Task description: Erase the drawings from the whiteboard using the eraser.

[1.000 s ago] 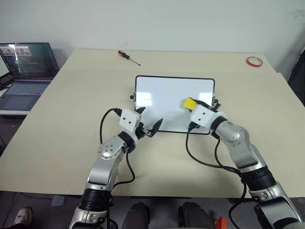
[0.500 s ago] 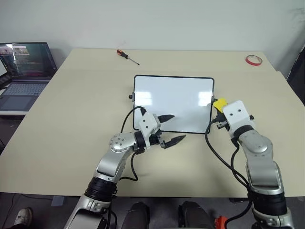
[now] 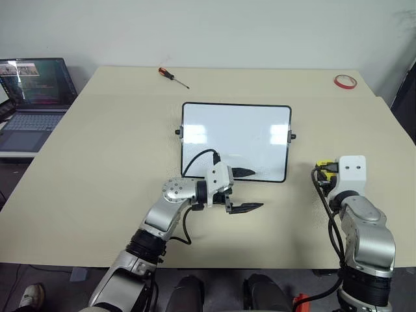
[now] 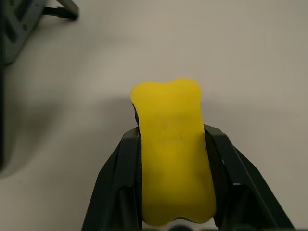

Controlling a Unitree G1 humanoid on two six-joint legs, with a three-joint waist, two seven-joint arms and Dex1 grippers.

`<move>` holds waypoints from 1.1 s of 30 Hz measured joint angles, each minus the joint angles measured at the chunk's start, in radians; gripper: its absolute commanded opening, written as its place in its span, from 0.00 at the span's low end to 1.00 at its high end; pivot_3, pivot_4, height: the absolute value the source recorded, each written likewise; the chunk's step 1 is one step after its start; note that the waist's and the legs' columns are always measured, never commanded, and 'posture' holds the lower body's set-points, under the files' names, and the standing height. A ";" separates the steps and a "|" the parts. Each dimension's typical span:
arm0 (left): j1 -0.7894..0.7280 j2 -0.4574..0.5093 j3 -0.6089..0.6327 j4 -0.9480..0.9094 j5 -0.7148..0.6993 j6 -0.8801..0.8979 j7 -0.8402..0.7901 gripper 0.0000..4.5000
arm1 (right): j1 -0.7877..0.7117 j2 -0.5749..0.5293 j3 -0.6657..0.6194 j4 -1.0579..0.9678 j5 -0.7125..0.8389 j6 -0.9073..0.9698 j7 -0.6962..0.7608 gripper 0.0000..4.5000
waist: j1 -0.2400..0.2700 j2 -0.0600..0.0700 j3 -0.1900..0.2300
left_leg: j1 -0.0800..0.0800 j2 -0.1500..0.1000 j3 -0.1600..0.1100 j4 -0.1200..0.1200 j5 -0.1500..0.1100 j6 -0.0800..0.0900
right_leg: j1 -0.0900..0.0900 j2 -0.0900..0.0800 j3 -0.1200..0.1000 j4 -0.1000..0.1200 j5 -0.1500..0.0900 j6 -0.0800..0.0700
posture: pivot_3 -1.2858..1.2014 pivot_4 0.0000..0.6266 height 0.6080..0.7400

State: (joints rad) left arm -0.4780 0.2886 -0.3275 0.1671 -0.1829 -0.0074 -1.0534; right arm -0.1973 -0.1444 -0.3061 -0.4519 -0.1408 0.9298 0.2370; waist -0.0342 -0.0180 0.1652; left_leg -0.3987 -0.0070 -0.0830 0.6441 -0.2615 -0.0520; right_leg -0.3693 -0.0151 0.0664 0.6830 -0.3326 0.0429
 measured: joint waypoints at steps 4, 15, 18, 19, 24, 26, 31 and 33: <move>-0.002 -0.002 -0.003 0.019 0.014 -0.005 0.002 1.00 | 0.002 0.000 -0.006 0.023 0.028 -0.004 -0.024 0.29 | 0.001 0.000 0.000 | 0.000 0.000 0.000 0.000 0.000 0.000 | 0.000 0.000 0.000 0.000 0.000 0.000 | 0.52 0.24 1.00; -0.010 -0.010 -0.001 0.038 0.036 -0.018 0.018 1.00 | 0.011 -0.027 0.013 0.090 0.083 -0.049 -0.055 0.57 | 0.001 0.000 0.000 | 0.000 0.000 0.000 0.001 0.000 0.000 | 0.000 0.000 0.000 0.001 0.000 0.000 | 0.52 0.24 1.00; -0.014 -0.009 0.000 0.040 0.037 -0.018 0.018 1.00 | 0.012 -0.033 0.013 0.103 0.088 -0.051 -0.066 0.80 | 0.001 0.000 0.000 | 0.000 0.000 0.000 0.001 0.000 0.000 | 0.000 0.000 0.000 0.001 0.000 0.000 | 0.52 0.24 1.00; -0.015 -0.009 0.000 0.040 0.037 -0.019 0.018 1.00 | 0.014 -0.033 0.013 0.105 0.092 -0.051 -0.069 0.89 | 0.001 0.000 0.000 | 0.000 0.000 0.000 0.001 0.000 0.000 | 0.000 0.000 0.000 0.001 0.000 0.000 | 0.52 0.24 1.00; -0.016 -0.010 0.000 0.040 0.038 -0.019 0.018 1.00 | 0.014 -0.038 0.016 0.106 0.103 -0.055 -0.078 0.99 | 0.001 0.001 0.000 | 0.000 0.000 0.000 0.001 0.000 0.000 | 0.000 0.000 0.000 0.001 0.000 0.000 | 0.52 0.24 1.00; -0.017 -0.010 0.000 0.040 0.040 -0.018 0.018 1.00 | 0.015 -0.062 0.029 0.105 0.101 -0.067 -0.081 0.99 | 0.001 0.001 0.000 | 0.000 0.000 0.000 0.001 0.000 0.000 | 0.000 0.000 0.000 0.002 0.000 0.000 | 0.52 0.24 1.00; -0.015 0.004 0.009 0.012 0.027 0.037 0.020 1.00 | 0.018 -0.146 0.094 0.098 0.076 -0.083 -0.082 0.99 | 0.000 0.001 0.000 | 0.000 0.000 0.001 0.001 0.000 0.000 | 0.000 0.001 0.001 0.002 0.000 0.000 | 0.52 0.24 1.00; -0.014 0.002 0.036 -0.026 0.014 0.080 0.052 1.00 | 0.017 -0.170 0.119 0.081 0.064 -0.091 -0.083 0.99 | 0.000 0.001 0.000 | 0.000 0.000 0.001 0.001 0.000 0.000 | -0.001 0.001 0.001 0.003 0.000 0.000 | 0.52 0.24 1.00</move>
State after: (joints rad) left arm -0.4917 0.2908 -0.2910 0.1410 -0.1689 0.0726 -1.0013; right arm -0.1799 -0.3142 -0.1876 -0.3707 -0.0769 0.8385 0.1540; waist -0.0344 -0.0174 0.1648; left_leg -0.3988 -0.0070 -0.0822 0.6455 -0.2614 -0.0517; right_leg -0.3700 -0.0141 0.0675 0.6862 -0.3326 0.0429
